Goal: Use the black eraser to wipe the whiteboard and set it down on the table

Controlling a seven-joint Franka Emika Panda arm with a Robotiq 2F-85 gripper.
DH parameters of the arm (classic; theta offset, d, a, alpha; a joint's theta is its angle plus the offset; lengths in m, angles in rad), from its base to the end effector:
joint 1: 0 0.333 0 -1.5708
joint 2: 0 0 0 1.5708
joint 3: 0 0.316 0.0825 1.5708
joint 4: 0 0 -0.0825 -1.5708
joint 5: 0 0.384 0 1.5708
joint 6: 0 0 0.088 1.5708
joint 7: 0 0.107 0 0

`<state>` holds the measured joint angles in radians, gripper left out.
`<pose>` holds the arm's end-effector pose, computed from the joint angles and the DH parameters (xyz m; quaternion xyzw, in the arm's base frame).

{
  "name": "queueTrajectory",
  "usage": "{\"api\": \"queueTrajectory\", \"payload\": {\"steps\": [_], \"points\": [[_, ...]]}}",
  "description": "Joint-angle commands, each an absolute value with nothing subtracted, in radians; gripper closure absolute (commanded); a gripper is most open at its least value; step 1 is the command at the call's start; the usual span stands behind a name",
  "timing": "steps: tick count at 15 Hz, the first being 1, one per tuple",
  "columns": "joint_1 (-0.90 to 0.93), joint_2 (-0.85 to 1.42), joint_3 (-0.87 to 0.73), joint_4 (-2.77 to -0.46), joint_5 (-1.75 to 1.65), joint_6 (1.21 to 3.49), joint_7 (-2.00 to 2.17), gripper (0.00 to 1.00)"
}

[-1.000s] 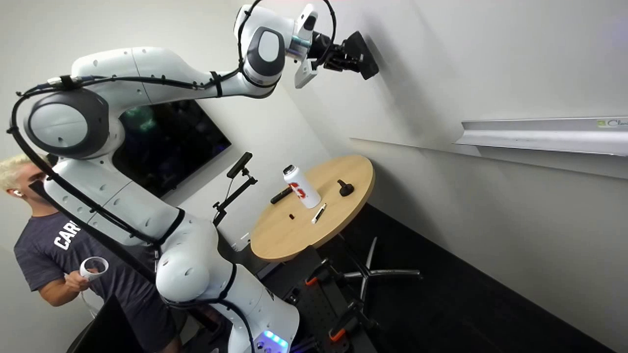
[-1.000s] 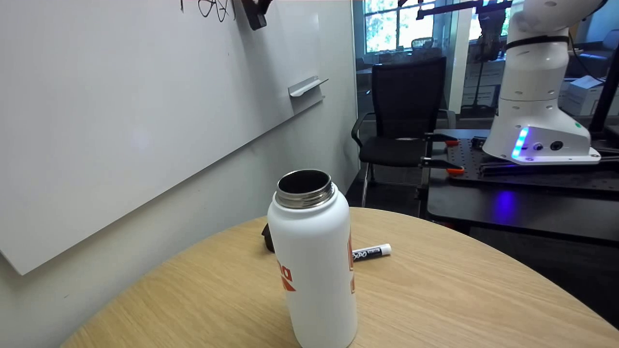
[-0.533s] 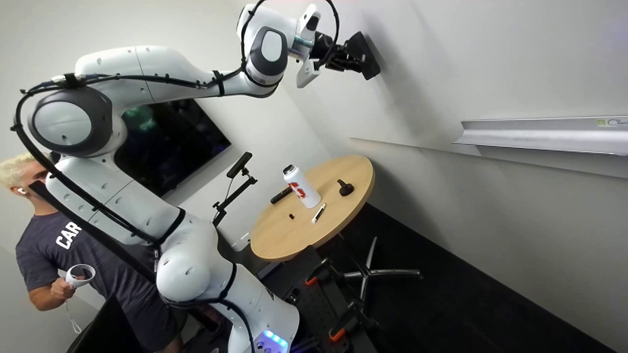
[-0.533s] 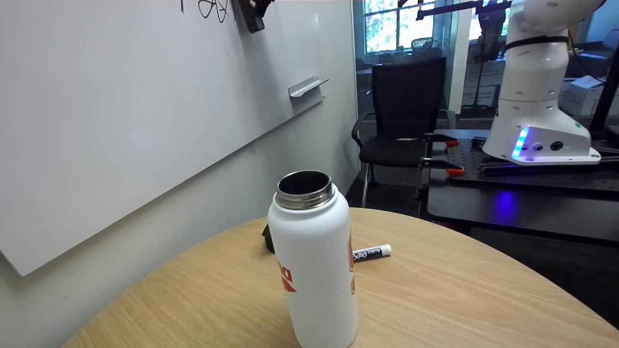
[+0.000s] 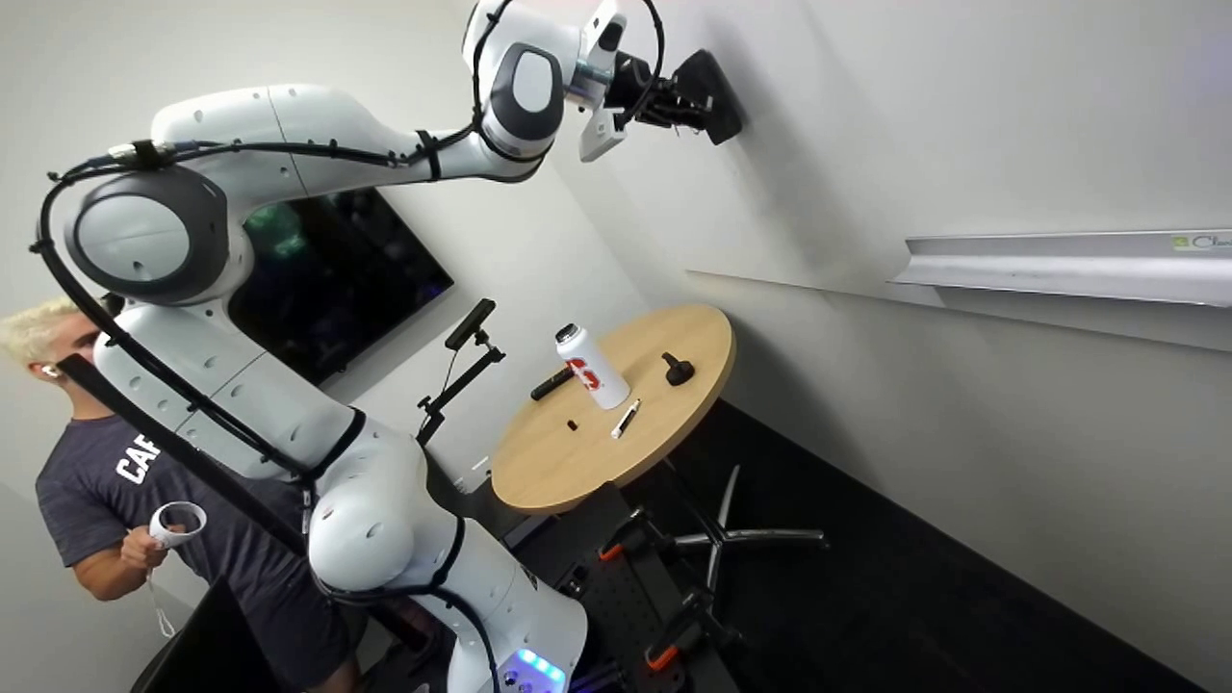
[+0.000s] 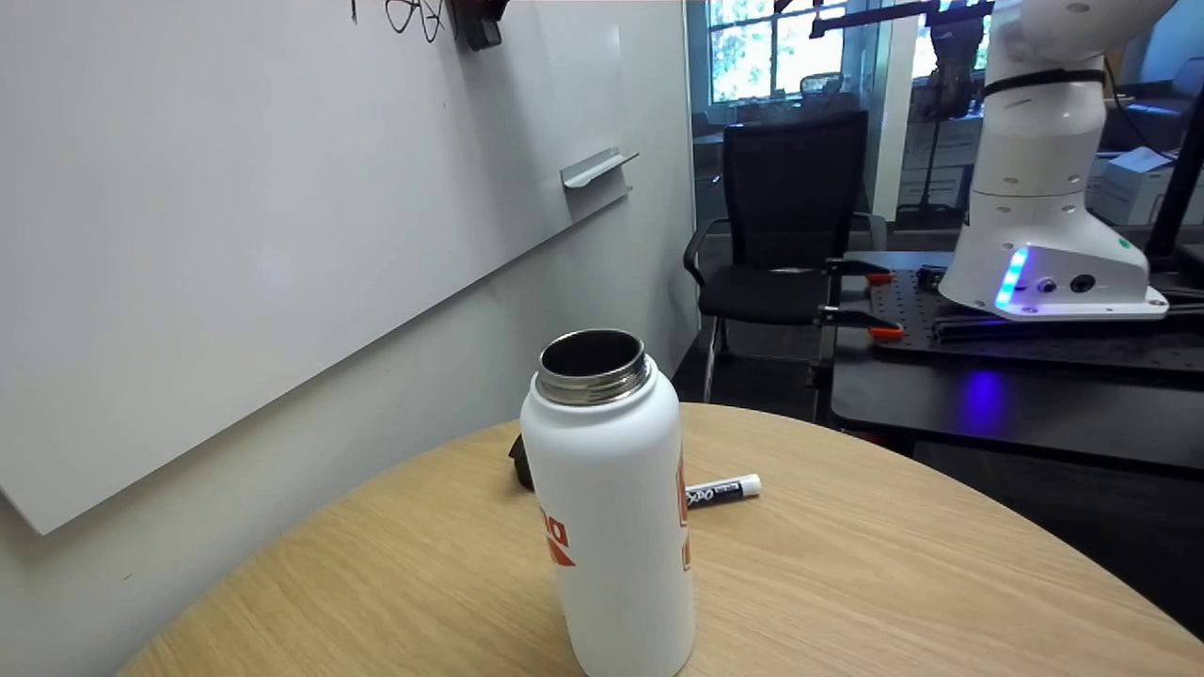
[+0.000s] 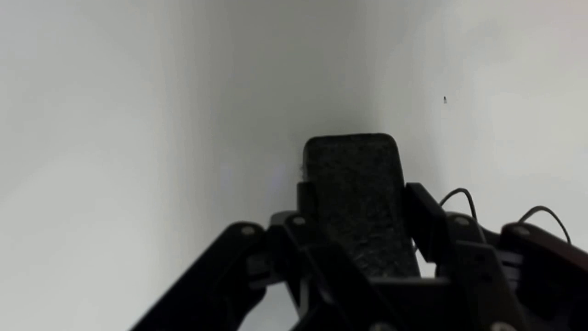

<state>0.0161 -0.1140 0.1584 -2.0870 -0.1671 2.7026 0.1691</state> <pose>0.5585 0.1078 0.5594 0.9305 0.0632 0.3608 0.0070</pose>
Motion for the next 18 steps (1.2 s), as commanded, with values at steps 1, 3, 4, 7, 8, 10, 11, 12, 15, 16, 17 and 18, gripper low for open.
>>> {"api": "queueTrajectory", "payload": {"steps": [1,3,4,7,8,10,11,12,15,16,17,18], "points": [[0.031,-0.077,0.147,-2.02,-0.17,2.678,0.209,0.73],[0.035,-0.058,0.146,-1.998,-0.164,2.676,0.219,0.73],[0.038,-0.051,0.147,-1.99,-0.163,2.674,0.222,0.73],[0.052,-0.038,0.152,-1.971,-0.16,2.666,0.217,0.73],[0.056,-0.037,0.154,-1.968,-0.161,2.665,0.216,0.73],[0.071,-0.035,0.158,-1.964,-0.15,2.669,0.203,0.73],[0.078,-0.033,0.16,-1.962,-0.148,2.669,0.2,0.73],[0.086,-0.03,0.163,-1.957,-0.148,2.668,0.198,0.73],[0.114,-0.004,0.173,-1.925,-0.145,2.658,0.186,0.73],[0.123,0.008,0.177,-1.912,-0.146,2.651,0.184,0.73],[0.133,0.021,0.181,-1.895,-0.148,2.64,0.183,0.73],[0.142,0.034,0.185,-1.877,-0.148,2.624,0.181,0.73]]}}
